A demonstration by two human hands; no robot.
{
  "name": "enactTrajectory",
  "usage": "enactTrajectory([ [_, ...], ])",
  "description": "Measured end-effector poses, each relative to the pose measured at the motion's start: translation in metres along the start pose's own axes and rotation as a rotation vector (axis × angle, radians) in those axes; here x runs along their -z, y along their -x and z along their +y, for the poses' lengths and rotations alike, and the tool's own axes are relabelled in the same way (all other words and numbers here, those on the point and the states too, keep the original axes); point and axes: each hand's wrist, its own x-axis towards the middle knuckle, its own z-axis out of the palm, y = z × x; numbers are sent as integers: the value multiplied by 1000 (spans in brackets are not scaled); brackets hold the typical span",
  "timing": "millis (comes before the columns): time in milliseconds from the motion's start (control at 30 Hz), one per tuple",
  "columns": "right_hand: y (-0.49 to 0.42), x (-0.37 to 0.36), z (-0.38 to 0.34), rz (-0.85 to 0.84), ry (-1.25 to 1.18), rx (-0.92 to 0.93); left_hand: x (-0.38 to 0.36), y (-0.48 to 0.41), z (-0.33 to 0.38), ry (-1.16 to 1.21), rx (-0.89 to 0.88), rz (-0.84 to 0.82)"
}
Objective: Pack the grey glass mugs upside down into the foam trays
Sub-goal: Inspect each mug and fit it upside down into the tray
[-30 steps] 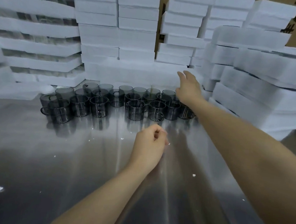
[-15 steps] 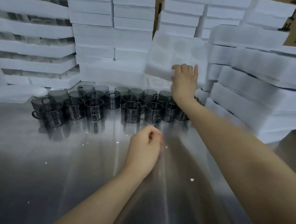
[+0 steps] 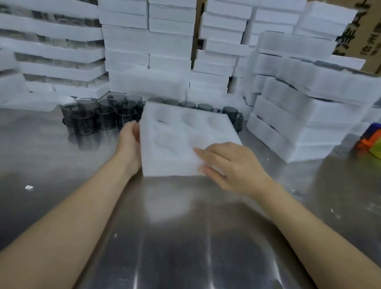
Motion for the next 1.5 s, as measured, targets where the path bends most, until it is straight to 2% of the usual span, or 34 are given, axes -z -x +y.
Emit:
enactTrajectory([
  [100, -6, 9, -5, 21, -112, -88, 6, 2, 10, -116, -60, -10],
  [200, -6, 9, -17, -101, -155, -62, 7, 1, 12, -200, -82, -19],
  [267, -9, 10, -20, -107, -384, -197, 8, 1, 9, -249, -44, -93],
  [300, -12, 12, -17, -41, -598, -344, 9, 0, 7, -321, -50, -129],
  [367, -12, 20, 3, 243, -1017, -663, 14, -4, 4, -451, -89, -168],
  [433, -4, 25, 30, 562, -1148, -939, 17, -6, 3, -483, -114, -179],
  [500, 15, 15, 49, 655, -1024, -1141, 17, -9, 1, -500, -131, -181],
  [533, 24, 7, 55, 611, -936, -1213, 17, -10, 1, -516, -137, -175],
  [600, 39, -13, 63, 420, -773, -1276, 15, -13, 0, -554, -157, -166],
  [667, 44, -28, 73, 275, -617, -1275, 14, -13, -1, -580, -184, -152],
  [833, 32, -49, 95, 106, -265, -1149, 7, -10, -2, -566, -246, -117],
  [967, 26, -63, 108, 90, -281, -1172, 0, -8, -2, -577, -299, -138],
  [1200, 23, -77, 126, -108, -180, -1203, -3, -14, -7, -527, -325, -205],
  [1367, 23, -79, 129, -82, -212, -1214, -5, -14, -9, -480, -329, -218],
  [1500, 20, -80, 128, -92, -137, -1171, -7, -12, -10, -480, -317, -225],
])
